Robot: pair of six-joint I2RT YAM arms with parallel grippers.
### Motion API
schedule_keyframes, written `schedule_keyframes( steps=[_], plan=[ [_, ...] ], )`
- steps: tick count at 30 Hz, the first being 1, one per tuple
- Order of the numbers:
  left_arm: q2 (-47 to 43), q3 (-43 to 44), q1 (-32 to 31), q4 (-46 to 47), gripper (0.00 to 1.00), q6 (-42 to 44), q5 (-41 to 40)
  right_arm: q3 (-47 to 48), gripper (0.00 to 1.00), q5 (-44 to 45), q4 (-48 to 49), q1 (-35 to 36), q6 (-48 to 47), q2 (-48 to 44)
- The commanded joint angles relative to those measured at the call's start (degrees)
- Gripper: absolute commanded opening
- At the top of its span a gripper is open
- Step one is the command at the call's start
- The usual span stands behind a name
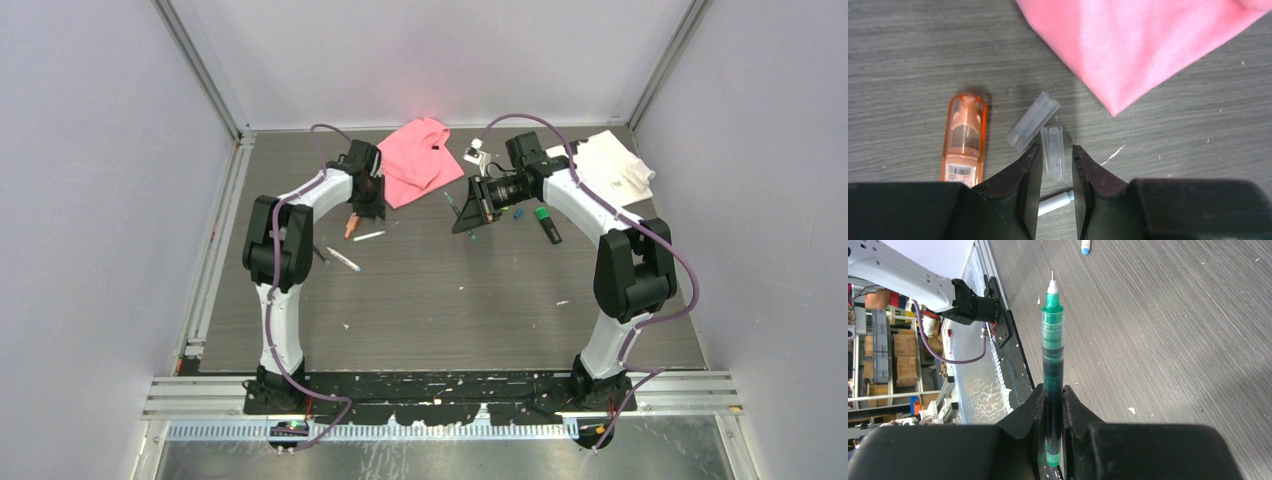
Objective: Insert the pens into the pen caps
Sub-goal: Move the pen cap to the center of the board.
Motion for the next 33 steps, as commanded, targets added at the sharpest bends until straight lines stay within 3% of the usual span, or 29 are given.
schedule_keyframes(
  steps=[1,14,21,24,30,33],
  plan=[
    [2.4,5.2,-0.8,-3.5,0.30,-1.5,-5.6,1.9,0.01,-1.7,1.5,-0.3,0.7,-0.1],
    [2.7,6.3,-4.1,-5.8,0.11,0.0,-6.1,1.2,0.01,-1.7,1.9,-0.6,0.9,-0.8],
    [-1.8,4.1,-4.4,-3.3,0.10,-3.1,-3.1,0.5,0.01,-1.6,2.3,-1.1,0.8,-1.5],
    [-4.0,2.3,-4.4,-1.9,0.10,-6.0,2.3,0.1,0.01,-1.6,2.5,-1.5,0.9,-1.9],
    [-8.6,-6.3,-4.4,4.7,0.10,-12.6,12.4,-0.5,0.01,-1.7,2.8,-2.3,0.8,-2.6],
    [-10.6,-10.1,-4.8,4.3,0.10,-13.9,11.6,-1.1,0.01,-1.8,3.1,-2.6,0.9,-2.9]
  ],
)
